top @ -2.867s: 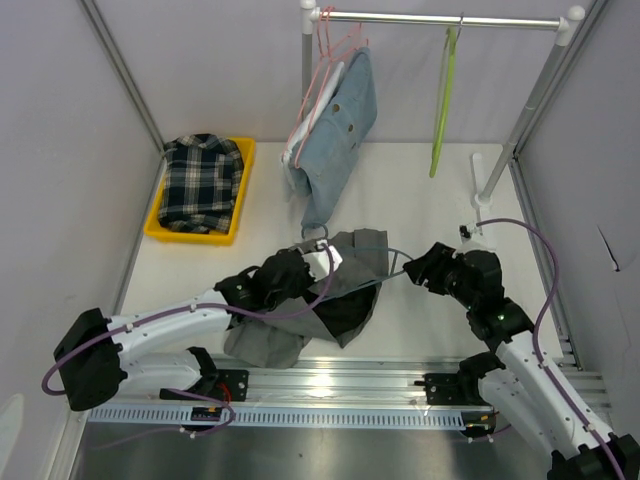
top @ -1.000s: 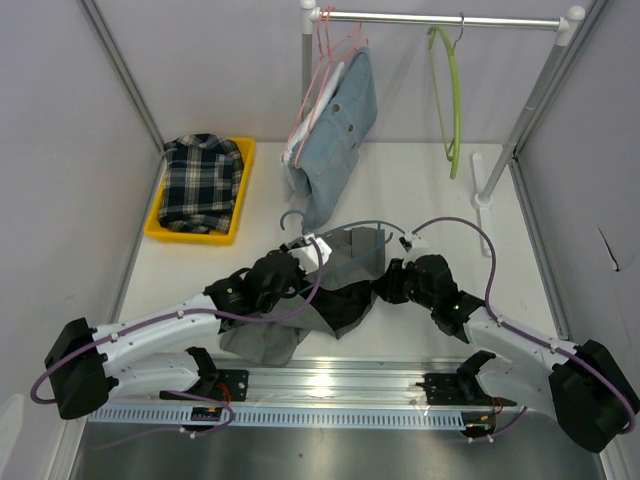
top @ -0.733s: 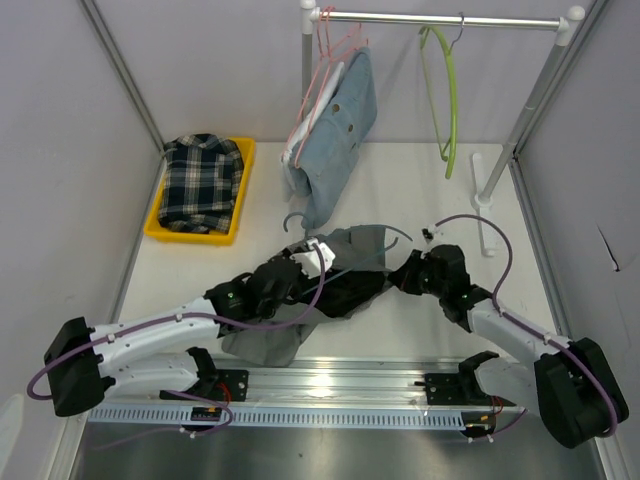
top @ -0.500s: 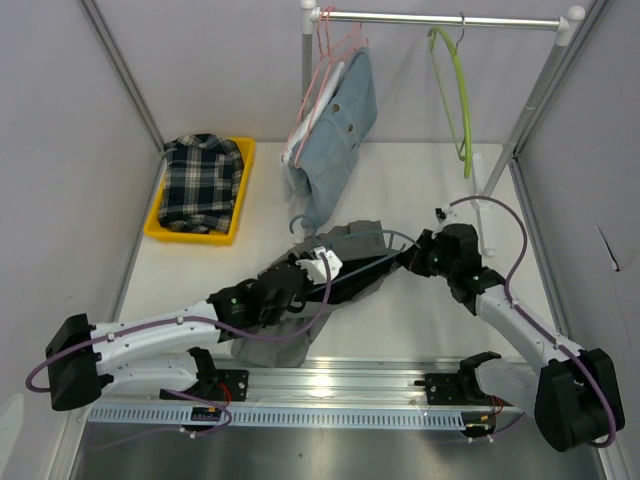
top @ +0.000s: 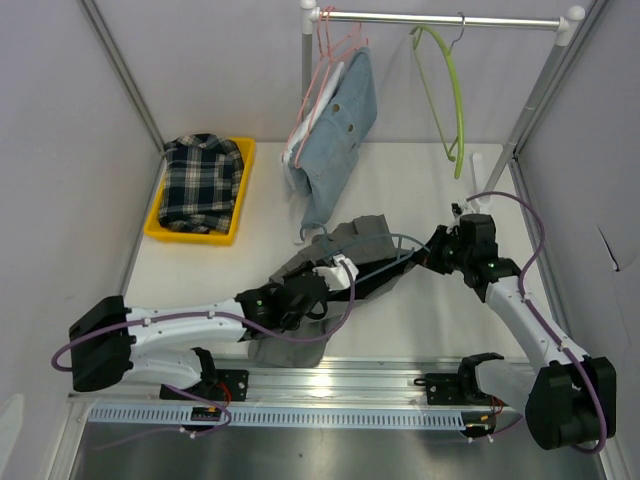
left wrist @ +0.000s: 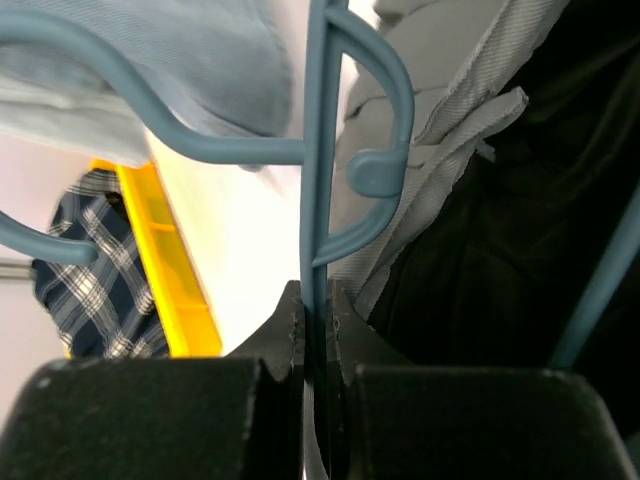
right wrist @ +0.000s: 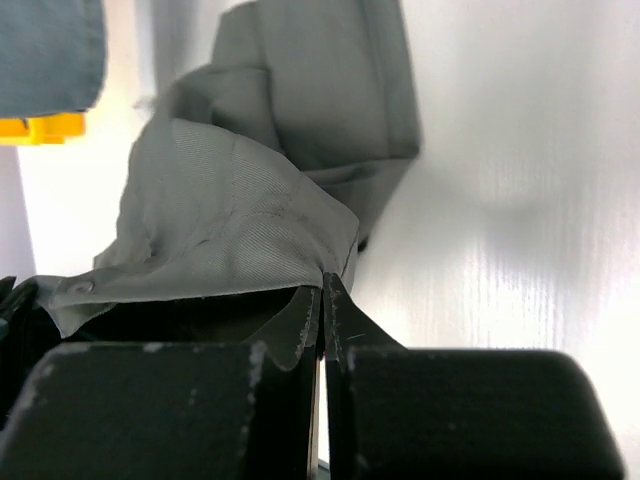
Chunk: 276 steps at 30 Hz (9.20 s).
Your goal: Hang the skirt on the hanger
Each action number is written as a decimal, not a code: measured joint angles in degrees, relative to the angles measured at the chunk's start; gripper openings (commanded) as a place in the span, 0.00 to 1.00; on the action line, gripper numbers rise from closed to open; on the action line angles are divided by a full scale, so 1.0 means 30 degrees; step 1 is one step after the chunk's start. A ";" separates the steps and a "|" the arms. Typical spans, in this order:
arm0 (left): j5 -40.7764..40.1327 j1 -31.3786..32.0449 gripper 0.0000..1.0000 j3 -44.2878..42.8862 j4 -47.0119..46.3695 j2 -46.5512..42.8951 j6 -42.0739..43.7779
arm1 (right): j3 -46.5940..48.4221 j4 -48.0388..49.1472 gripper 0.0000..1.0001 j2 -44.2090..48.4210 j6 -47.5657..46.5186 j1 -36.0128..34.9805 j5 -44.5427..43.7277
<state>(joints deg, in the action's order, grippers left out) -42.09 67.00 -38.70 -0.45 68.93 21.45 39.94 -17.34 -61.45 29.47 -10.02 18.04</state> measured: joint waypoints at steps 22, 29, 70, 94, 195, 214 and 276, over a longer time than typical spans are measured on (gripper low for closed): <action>1.0382 -0.6288 0.66 -0.3978 0.4998 -0.0554 -0.6914 | -0.0699 -0.0488 0.00 -0.0204 -0.0874 -0.2106 -0.3155; 1.6619 -0.9355 0.65 -0.4648 0.3453 0.1909 -1.0484 | -0.1399 0.0058 0.00 -0.0357 -0.0867 -0.2142 -0.3191; 2.5762 -1.1708 0.59 -0.3279 -0.9814 1.2429 -1.9715 | -0.1756 0.0947 0.00 -0.1450 -0.1217 -0.2033 -0.2681; 2.5536 -1.1570 0.00 -0.1836 -1.1533 0.8174 -2.1413 | -0.1821 0.1311 0.00 -0.1698 -0.1202 -0.1960 -0.2535; 0.7271 -0.2659 0.00 -0.4983 0.6047 0.0583 -0.4401 | 0.1253 0.0015 0.00 -0.3308 -0.2441 -0.1049 -0.1661; 0.4189 -0.0211 0.00 -0.7402 0.9194 0.2965 -0.2193 | 0.4051 -0.2732 0.00 -0.2280 -0.3439 -0.4284 -0.5880; 2.6199 -1.5416 0.76 -0.3898 -0.7504 1.1642 -1.7041 | 0.1005 -0.0495 0.00 -0.2521 -0.3439 -0.2987 -0.4000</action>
<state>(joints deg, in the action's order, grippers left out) 36.51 20.75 -50.39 -22.96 103.85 -29.67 42.96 -18.83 -69.01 19.16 -18.98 6.04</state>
